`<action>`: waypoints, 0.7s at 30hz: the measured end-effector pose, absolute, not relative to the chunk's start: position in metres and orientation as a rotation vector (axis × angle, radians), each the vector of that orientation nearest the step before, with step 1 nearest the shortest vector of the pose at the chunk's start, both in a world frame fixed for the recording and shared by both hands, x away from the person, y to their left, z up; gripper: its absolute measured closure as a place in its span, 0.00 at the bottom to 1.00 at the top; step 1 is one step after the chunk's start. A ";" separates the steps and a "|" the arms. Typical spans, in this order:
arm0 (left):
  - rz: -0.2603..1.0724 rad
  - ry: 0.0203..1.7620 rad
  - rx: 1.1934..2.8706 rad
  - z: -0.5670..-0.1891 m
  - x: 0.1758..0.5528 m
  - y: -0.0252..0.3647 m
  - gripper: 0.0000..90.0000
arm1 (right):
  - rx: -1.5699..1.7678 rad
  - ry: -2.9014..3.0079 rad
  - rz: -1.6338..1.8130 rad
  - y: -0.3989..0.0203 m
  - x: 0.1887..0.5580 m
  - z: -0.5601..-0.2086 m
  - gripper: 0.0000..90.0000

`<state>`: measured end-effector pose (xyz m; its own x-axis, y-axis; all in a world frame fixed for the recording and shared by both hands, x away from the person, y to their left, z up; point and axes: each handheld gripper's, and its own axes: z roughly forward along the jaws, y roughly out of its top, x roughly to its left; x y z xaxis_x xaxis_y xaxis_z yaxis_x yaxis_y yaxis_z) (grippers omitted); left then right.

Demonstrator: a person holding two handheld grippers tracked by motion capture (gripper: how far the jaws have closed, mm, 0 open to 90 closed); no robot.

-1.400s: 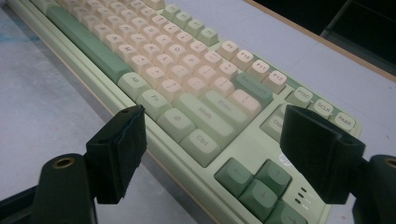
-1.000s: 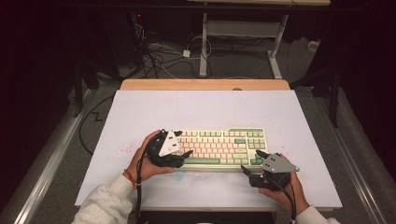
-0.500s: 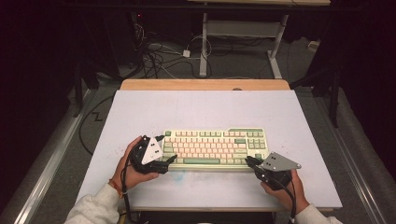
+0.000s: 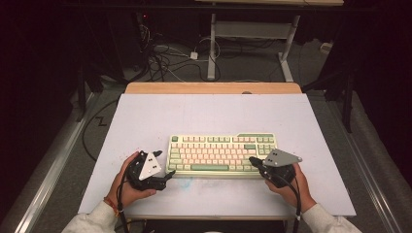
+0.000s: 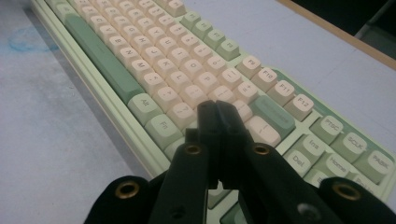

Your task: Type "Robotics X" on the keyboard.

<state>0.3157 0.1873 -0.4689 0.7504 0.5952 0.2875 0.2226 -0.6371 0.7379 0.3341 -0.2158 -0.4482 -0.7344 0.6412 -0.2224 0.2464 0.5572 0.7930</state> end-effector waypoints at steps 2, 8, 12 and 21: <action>0.676 0.619 2.237 -0.470 0.314 0.187 0.23 | 0.707 2.309 1.056 -0.212 0.339 -0.448 1.00; 0.672 0.616 2.251 -0.472 0.313 0.186 0.23 | 0.674 2.341 1.031 -0.192 0.358 -0.447 1.00; 0.668 0.616 2.251 -0.472 0.314 0.186 0.23 | 0.669 2.357 1.019 -0.177 0.369 -0.447 1.00; 0.666 0.598 2.275 -0.473 0.315 0.186 0.23 | 0.663 2.400 0.968 -0.154 0.387 -0.453 1.00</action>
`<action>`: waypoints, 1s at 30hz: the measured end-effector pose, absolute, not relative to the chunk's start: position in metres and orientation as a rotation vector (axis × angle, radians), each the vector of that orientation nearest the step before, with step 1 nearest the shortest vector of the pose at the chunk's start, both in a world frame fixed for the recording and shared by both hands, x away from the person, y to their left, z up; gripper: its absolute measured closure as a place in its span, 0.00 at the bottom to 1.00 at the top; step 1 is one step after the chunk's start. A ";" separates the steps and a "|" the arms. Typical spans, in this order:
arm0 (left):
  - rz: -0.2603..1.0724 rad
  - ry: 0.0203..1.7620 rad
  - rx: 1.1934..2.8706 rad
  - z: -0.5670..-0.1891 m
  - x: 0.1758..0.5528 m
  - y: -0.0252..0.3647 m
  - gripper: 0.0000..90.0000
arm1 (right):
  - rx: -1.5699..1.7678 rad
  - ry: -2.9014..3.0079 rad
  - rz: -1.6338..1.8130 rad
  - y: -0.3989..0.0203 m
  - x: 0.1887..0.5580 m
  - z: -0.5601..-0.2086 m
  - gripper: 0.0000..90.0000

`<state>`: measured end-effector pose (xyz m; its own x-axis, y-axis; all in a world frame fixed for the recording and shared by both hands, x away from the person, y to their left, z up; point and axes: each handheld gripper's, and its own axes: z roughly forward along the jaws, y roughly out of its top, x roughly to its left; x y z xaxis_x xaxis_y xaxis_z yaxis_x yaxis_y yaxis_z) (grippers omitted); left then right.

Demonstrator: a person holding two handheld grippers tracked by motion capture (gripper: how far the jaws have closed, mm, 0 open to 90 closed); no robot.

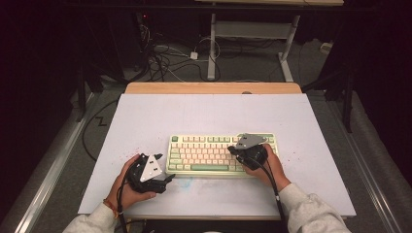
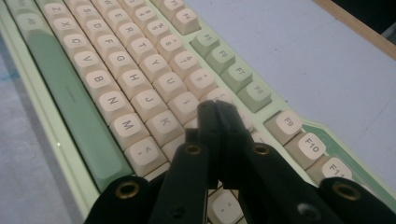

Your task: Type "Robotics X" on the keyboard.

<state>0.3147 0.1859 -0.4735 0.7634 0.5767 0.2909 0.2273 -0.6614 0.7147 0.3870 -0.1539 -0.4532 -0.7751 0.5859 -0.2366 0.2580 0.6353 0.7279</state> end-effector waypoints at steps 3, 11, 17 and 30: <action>0.665 0.598 2.283 -0.474 0.315 0.185 0.23 | 0.673 2.404 0.954 -0.150 0.392 -0.456 1.00; 0.656 0.592 2.291 -0.474 0.315 0.184 0.23 | 0.669 2.414 0.940 -0.142 0.397 -0.458 1.00; 0.641 0.598 2.297 -0.475 0.315 0.184 0.23 | 0.676 2.418 0.913 -0.141 0.397 -0.459 1.00; 0.643 0.598 2.304 -0.475 0.315 0.184 0.23 | 0.685 2.371 1.001 -0.148 0.389 -0.448 0.98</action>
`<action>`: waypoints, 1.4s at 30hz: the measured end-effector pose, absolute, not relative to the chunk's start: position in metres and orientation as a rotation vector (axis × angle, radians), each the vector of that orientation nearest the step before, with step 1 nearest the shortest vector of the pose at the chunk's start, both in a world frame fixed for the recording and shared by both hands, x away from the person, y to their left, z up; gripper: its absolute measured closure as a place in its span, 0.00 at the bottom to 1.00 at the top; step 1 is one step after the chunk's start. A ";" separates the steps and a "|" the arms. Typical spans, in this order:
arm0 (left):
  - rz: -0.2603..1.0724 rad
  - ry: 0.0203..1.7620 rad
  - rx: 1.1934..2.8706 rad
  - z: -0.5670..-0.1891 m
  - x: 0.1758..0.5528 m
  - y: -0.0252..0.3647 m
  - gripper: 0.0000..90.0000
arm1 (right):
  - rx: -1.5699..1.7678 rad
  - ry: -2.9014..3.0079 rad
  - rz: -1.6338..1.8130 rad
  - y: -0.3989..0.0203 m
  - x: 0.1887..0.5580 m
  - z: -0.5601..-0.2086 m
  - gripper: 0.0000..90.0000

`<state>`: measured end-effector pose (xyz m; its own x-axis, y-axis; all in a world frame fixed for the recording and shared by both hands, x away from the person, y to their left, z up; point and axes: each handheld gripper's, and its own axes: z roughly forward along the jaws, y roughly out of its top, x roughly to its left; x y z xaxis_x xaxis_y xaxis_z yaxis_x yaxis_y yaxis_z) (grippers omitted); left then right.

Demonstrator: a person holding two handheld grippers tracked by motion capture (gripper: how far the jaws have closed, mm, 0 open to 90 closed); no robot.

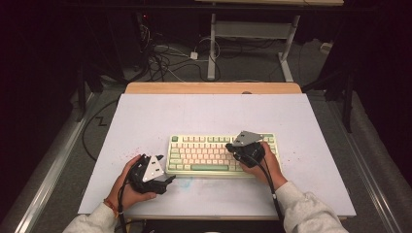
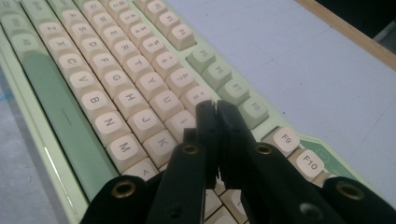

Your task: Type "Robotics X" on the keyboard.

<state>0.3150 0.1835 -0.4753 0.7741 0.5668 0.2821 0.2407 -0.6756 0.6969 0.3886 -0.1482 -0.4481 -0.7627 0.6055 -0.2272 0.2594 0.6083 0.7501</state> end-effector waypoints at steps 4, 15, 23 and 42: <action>0.655 0.595 2.302 -0.474 0.315 0.185 0.23 | 0.678 2.341 1.039 -0.153 0.384 -0.443 0.93; 0.655 0.610 2.296 -0.474 0.315 0.185 0.23 | 0.661 2.253 1.142 -0.173 0.368 -0.432 0.60; 0.647 0.621 2.277 -0.472 0.314 0.186 0.24 | 0.660 2.175 1.153 -0.190 0.348 -0.433 0.36; 0.496 0.567 2.276 -0.460 0.324 0.162 0.90 | 0.745 2.120 1.094 -0.231 0.303 -0.456 0.29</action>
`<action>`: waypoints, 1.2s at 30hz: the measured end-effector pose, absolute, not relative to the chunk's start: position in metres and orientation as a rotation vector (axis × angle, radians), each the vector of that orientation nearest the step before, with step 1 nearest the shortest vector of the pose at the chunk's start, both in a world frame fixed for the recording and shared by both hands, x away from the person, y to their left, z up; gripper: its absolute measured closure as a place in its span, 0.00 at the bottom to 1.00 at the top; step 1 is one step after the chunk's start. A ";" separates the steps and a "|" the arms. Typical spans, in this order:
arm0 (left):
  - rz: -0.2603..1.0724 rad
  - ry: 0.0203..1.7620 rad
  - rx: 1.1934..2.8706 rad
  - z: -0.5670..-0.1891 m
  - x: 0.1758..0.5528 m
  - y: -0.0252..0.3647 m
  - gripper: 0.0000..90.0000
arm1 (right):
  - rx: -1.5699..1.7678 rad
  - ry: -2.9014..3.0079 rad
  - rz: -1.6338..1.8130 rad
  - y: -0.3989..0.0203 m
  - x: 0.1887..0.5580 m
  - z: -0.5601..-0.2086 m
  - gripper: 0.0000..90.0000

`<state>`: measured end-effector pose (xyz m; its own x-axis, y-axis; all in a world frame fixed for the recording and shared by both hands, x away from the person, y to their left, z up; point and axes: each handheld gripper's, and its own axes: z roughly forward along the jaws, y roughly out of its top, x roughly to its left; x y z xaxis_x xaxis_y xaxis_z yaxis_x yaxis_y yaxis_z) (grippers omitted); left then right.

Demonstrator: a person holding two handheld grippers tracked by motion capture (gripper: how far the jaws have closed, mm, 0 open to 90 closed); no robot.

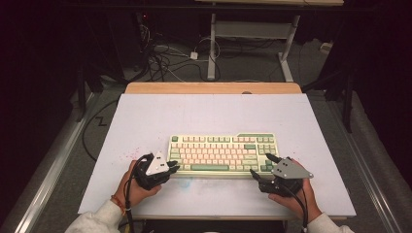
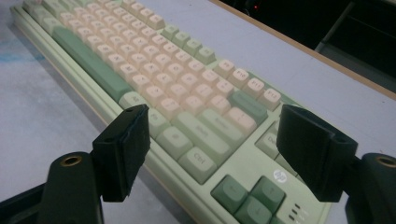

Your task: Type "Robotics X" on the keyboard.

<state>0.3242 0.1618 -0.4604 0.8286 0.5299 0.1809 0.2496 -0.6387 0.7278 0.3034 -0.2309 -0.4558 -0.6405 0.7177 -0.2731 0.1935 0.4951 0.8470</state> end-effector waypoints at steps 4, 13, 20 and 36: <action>0.470 0.537 2.296 -0.457 0.329 0.147 0.97 | 0.744 2.131 1.067 -0.231 0.299 -0.460 0.29; 0.433 0.516 2.319 -0.444 0.349 0.127 0.98 | 0.707 2.164 1.029 -0.226 0.300 -0.466 0.29; 0.408 0.500 2.346 -0.436 0.373 0.110 0.98 | 0.689 2.180 1.001 -0.224 0.302 -0.469 0.29; 0.410 0.528 2.437 -0.445 0.401 0.074 0.98 | 0.679 2.209 0.968 -0.223 0.304 -0.472 0.29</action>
<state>0.4011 0.0742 -0.4446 0.8728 0.4596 0.1641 0.2722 -0.7376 0.6180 0.3038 -0.2234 -0.4725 -0.6716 0.6608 -0.3351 0.2015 0.5982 0.7756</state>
